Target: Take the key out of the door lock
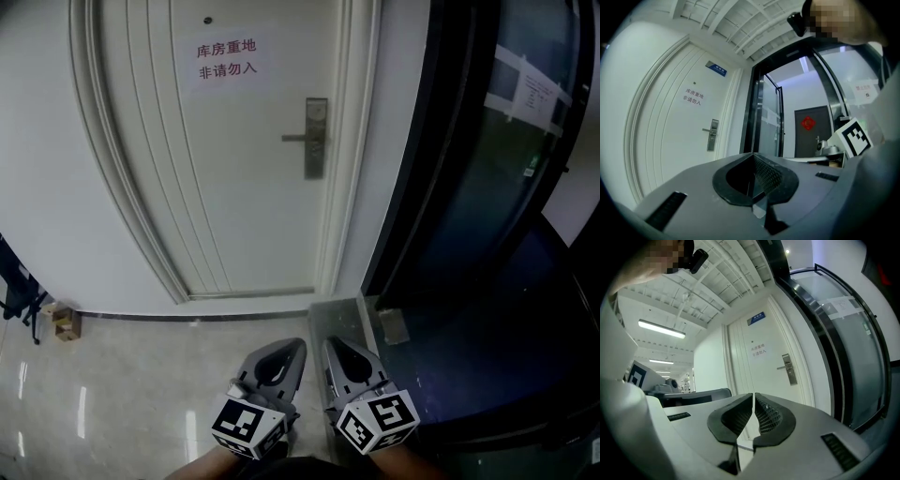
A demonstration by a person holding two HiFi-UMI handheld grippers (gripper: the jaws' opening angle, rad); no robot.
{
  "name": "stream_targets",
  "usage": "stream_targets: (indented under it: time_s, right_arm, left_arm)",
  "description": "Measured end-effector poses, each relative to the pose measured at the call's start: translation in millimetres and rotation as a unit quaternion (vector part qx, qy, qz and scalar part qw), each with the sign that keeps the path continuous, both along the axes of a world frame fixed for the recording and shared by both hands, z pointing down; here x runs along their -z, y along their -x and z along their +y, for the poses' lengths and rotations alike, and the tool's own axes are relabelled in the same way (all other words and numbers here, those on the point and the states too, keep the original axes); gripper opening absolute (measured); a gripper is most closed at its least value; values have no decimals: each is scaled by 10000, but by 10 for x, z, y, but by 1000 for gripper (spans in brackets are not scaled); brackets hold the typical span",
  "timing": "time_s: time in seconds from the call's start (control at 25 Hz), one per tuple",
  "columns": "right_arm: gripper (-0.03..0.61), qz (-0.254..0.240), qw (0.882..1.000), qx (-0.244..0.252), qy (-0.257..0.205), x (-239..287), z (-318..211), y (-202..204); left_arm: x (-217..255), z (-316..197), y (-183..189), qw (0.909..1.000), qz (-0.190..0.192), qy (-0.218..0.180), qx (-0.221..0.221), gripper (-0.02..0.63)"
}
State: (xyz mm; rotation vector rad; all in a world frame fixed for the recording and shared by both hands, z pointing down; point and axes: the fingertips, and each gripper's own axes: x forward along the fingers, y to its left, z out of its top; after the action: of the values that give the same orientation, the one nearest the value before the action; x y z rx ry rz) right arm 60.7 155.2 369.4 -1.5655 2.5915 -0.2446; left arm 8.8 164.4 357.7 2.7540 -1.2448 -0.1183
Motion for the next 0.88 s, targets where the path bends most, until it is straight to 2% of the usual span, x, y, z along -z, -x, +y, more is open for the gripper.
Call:
stream_targets:
  time_s: [0.4, 0.88]
  right_arm:
    - [17, 95, 9987, -493, -23, 1, -1134, 157]
    - [17, 357, 9973, -642, -90, 124, -2231, 260]
  left_arm:
    - [-51, -1112, 187, 9988, 116, -87, -467, 3]
    - [-116, -2018, 426, 9984, 216, 108, -504, 3]
